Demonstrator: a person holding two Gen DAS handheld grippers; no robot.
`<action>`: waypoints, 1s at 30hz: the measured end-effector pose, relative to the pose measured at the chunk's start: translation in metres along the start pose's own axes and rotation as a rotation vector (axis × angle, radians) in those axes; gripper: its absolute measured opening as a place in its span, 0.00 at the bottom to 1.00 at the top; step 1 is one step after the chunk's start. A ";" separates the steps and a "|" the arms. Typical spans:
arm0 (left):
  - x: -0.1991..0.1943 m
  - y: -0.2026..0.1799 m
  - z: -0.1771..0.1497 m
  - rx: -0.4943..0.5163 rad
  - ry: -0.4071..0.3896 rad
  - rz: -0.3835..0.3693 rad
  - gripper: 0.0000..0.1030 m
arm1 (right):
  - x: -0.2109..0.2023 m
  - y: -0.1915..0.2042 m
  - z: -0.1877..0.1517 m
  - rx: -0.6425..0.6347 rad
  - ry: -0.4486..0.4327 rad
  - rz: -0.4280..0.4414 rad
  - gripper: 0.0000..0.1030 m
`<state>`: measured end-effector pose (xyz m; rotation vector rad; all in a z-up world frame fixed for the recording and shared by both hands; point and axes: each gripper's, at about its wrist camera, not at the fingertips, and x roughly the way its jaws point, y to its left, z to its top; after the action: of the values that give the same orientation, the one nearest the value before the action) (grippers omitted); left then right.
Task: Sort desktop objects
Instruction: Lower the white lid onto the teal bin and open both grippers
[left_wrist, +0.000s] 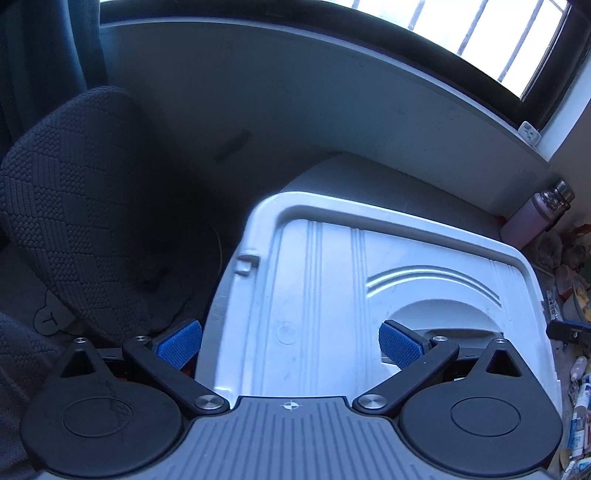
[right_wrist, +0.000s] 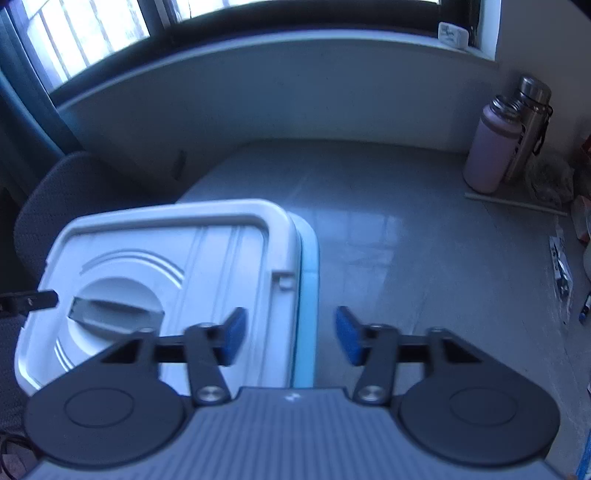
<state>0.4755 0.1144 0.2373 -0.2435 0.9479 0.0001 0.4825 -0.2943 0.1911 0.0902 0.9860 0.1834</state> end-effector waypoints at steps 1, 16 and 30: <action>-0.001 0.001 0.003 -0.006 0.001 0.007 1.00 | 0.002 0.000 -0.003 0.003 0.011 0.006 0.39; 0.016 0.012 -0.001 -0.068 0.034 -0.026 1.00 | -0.001 0.011 0.000 0.005 0.028 0.017 0.26; 0.025 -0.003 -0.003 -0.025 0.056 -0.049 1.00 | -0.003 0.013 0.000 -0.019 0.018 -0.018 0.26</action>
<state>0.4883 0.1078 0.2163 -0.2914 0.9980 -0.0398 0.4797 -0.2821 0.1957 0.0627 1.0030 0.1774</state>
